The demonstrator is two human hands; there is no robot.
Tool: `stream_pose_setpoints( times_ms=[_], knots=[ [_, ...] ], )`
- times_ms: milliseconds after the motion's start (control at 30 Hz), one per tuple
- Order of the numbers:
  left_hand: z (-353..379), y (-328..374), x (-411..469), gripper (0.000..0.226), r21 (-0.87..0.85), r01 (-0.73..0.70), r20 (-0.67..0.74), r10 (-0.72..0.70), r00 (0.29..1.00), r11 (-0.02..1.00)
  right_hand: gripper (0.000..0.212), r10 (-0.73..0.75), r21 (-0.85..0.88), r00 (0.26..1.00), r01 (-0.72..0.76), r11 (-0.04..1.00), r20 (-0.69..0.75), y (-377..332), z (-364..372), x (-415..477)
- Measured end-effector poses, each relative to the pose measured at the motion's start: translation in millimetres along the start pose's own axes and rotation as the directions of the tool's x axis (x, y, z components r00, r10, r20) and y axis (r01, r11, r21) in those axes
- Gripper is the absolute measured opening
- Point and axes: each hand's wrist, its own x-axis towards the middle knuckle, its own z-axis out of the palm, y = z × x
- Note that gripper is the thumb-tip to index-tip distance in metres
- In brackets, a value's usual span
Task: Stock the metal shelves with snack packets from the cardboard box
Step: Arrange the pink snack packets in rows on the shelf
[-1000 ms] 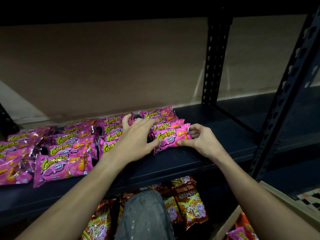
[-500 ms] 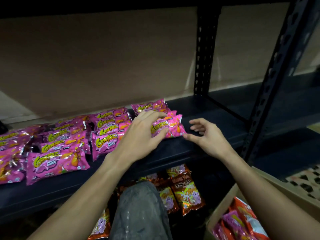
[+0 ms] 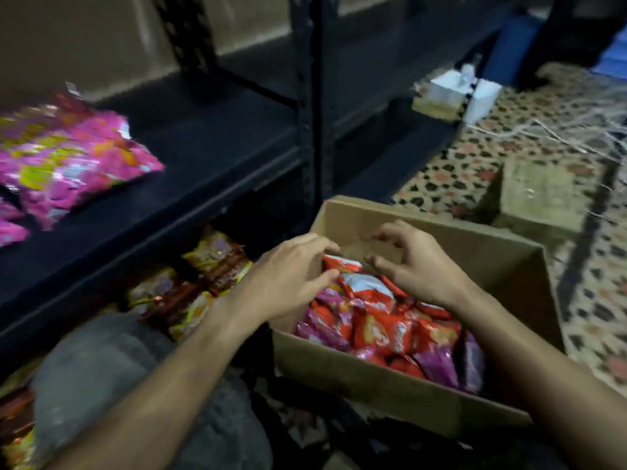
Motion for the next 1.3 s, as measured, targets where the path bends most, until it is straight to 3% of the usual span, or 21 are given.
stream_pose_setpoints(
  times_ms=[167,267,333,467,667,867,933,1100,1300],
  knots=[
    [74,-8,26,0.041,0.043,0.029,0.345,-0.042,0.938,0.999,0.017,0.216,-0.091,0.965,-0.204,0.975,0.15,81,6,-41],
    [109,-18,43,0.048,0.099,0.085,0.519,-0.125,0.846,0.991,0.008,0.357,-0.227,0.885,-0.297,0.928,0.3,126,14,-51],
    [125,-22,53,0.053,0.135,0.111,0.589,-0.17,0.79,0.985,0.015,0.432,-0.315,0.806,-0.321,0.893,0.404,147,24,-52],
    [147,-30,65,0.057,0.17,0.147,0.653,-0.223,0.724,0.974,0.027,0.437,-0.41,0.678,-0.213,0.887,0.591,162,47,-48],
    [162,-41,71,0.062,0.189,0.155,0.668,-0.243,0.703,0.97,0.032,0.5,-0.597,0.575,-0.026,0.802,0.648,186,78,-49],
    [165,-47,72,0.058,0.166,0.202,0.679,-0.26,0.687,0.965,0.046,0.577,-0.603,0.427,-0.088,0.793,0.696,193,79,-46],
    [169,-50,71,0.057,0.174,0.212,0.687,-0.273,0.673,0.962,0.048,0.611,-0.603,0.417,-0.168,0.78,0.673,199,62,-37],
    [176,-59,72,0.057,0.203,0.242,0.707,-0.313,0.634,0.949,0.045,0.708,-0.495,0.55,-0.508,0.705,0.443,237,1,-13],
    [184,-63,78,0.053,0.232,0.222,0.715,-0.321,0.621,0.947,0.044,0.778,-0.459,0.508,-0.629,0.628,0.37,263,15,-13]
  ],
)
